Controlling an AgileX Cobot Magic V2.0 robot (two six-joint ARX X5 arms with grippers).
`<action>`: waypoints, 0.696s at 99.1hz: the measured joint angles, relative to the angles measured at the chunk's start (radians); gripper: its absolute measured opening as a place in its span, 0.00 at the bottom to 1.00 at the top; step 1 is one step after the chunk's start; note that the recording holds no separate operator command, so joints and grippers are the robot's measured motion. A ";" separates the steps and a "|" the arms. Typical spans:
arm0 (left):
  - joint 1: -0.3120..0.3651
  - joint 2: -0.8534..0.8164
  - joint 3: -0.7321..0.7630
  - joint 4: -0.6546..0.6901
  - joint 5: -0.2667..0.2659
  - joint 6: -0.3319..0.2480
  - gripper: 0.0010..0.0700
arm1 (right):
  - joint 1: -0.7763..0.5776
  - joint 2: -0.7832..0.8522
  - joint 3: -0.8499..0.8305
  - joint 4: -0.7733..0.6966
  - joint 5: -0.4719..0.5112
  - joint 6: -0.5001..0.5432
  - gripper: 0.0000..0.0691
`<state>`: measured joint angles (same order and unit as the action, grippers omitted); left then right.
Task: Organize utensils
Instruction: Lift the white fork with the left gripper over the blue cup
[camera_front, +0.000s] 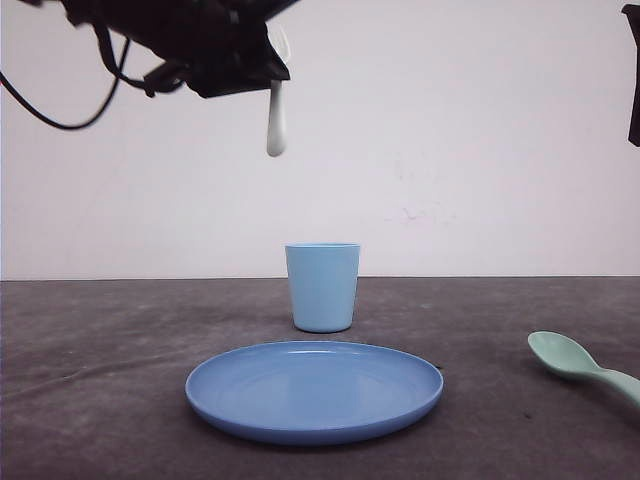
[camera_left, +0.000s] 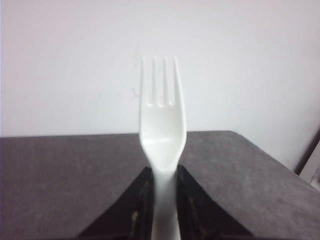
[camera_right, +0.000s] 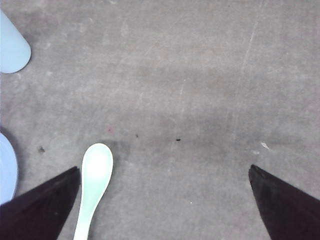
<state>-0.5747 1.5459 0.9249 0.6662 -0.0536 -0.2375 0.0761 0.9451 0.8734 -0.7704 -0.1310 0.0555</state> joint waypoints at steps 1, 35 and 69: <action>0.000 0.006 0.000 0.011 0.000 0.002 0.05 | 0.000 0.000 0.000 0.000 0.000 0.000 0.98; -0.001 0.240 0.000 0.304 0.062 0.078 0.05 | 0.000 0.000 0.000 -0.011 0.000 0.000 0.98; -0.001 0.373 0.000 0.363 0.129 0.124 0.05 | 0.000 0.000 0.000 -0.051 0.004 0.000 0.98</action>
<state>-0.5758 1.9194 0.9249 1.0290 0.0753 -0.1131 0.0761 0.9451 0.8734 -0.8211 -0.1268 0.0559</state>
